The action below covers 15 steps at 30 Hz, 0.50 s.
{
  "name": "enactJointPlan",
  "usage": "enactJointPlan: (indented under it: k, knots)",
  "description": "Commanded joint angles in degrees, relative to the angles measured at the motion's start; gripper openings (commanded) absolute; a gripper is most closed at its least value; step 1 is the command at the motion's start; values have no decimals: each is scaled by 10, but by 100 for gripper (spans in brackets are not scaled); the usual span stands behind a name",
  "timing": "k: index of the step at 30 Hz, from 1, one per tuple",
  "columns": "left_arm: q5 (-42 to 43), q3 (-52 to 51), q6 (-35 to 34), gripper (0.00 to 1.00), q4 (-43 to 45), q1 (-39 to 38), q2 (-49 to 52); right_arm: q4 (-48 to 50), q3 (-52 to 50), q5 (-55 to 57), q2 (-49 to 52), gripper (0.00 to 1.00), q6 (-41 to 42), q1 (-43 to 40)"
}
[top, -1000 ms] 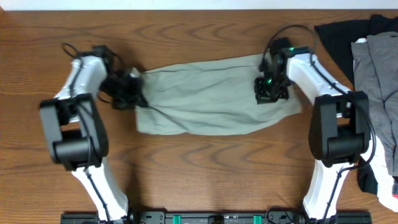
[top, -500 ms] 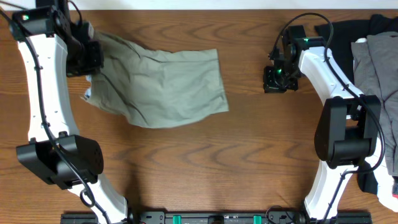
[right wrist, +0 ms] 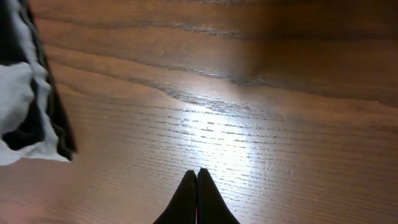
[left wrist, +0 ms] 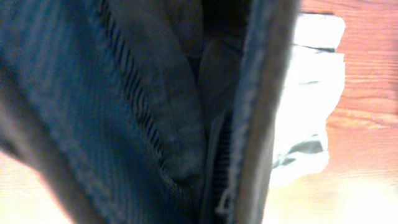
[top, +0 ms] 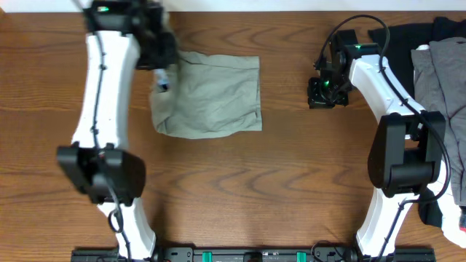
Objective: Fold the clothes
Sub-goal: 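Fold the left end rightward over the middle with the left gripper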
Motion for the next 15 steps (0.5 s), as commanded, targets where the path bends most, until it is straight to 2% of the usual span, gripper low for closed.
enactJointPlan:
  k: [1, 9, 14, 15]
  knots:
    - [13, 3, -74, 6, 18, -43, 31, 1, 11, 0, -16, 1, -4, 6]
    - [13, 3, -115, 6, 49, -130, 97, 2, 11, 0, -16, 2, -4, 9]
    - [13, 3, -115, 7, 59, -168, 121, 2, 11, 0, -16, 2, -4, 9]
    - [13, 3, -115, 16, 59, -174, 124, 2, 11, 0, -16, 2, -4, 9]
